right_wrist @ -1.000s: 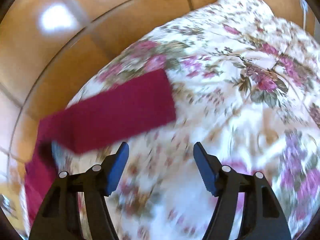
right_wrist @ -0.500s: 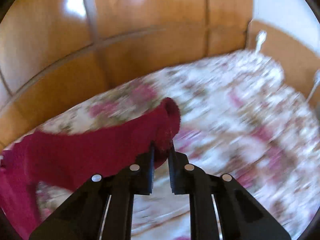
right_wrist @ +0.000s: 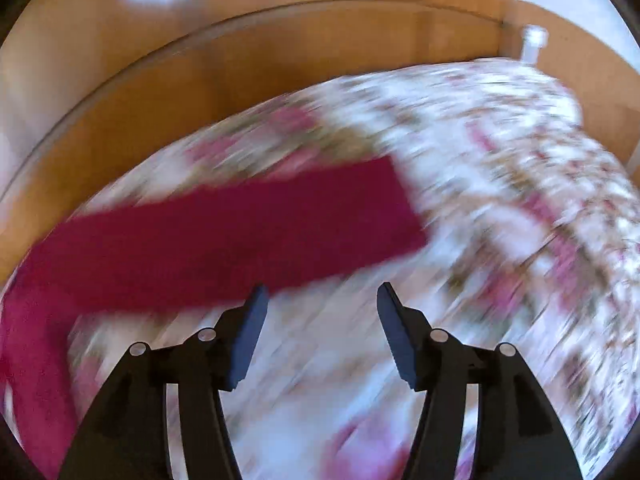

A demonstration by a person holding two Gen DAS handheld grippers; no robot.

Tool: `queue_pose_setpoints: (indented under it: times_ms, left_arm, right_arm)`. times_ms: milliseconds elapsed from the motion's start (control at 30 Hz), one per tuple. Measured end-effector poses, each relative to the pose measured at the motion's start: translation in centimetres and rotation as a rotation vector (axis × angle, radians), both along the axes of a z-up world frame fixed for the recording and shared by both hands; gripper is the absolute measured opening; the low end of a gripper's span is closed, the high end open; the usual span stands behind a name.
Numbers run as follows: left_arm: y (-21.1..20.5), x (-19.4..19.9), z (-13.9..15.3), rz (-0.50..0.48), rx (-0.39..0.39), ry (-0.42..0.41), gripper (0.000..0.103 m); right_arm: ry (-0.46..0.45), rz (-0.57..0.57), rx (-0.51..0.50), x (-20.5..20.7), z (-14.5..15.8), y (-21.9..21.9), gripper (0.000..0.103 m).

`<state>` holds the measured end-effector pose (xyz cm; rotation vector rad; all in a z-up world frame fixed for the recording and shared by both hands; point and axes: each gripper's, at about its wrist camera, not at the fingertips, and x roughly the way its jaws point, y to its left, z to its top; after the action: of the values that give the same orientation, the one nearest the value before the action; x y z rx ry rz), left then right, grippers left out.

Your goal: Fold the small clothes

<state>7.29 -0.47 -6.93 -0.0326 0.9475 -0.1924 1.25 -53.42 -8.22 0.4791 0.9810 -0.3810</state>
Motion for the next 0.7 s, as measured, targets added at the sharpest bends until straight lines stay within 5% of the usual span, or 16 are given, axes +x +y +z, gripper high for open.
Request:
queue_pose_setpoints:
  times_ms: [67, 100, 133, 200, 333, 400, 467, 567, 700]
  left_arm:
    - [3.3, -0.1, 0.8, 0.127, -0.005, -0.031, 0.052]
    - [4.9, -0.3, 1.1, 0.187, 0.002, -0.049, 0.069]
    - [6.2, -0.5, 1.1, 0.237, 0.014, -0.062, 0.076]
    - [8.0, -0.5, 0.8, 0.272, 0.007, -0.044, 0.078]
    - [8.9, -0.2, -1.2, 0.221, -0.010, 0.043, 0.078]
    - [8.4, -0.2, -2.0, 0.171, -0.005, 0.060, 0.062]
    - [7.6, -0.3, -2.6, 0.133, -0.015, 0.069, 0.043]
    - [6.4, -0.5, -2.8, 0.069, 0.000, 0.039, 0.015]
    - [6.4, -1.2, -2.1, 0.033, 0.000, 0.002, 0.008]
  right_arm:
    - [-0.023, 0.163, 0.101, -1.8, 0.4, 5.3, 0.057]
    - [-0.031, 0.239, 0.157, -2.7, 0.5, 7.9, 0.057]
    - [-0.033, 0.289, 0.198, -3.2, 0.5, 9.7, 0.057]
    - [-0.029, 0.411, 0.290, -4.4, 0.1, 14.0, 0.056]
    - [0.071, 0.569, 0.217, -5.8, -1.7, 21.8, 0.058]
    - [0.074, 0.575, 0.123, -6.1, -1.4, 23.3, 0.054]
    - [0.069, 0.589, 0.176, -5.9, -1.1, 23.6, 0.008]
    - [0.072, 0.631, 0.089, -5.9, 0.1, 24.9, 0.006]
    - [0.009, 0.613, 0.084, -7.7, 3.1, 24.4, 0.006]
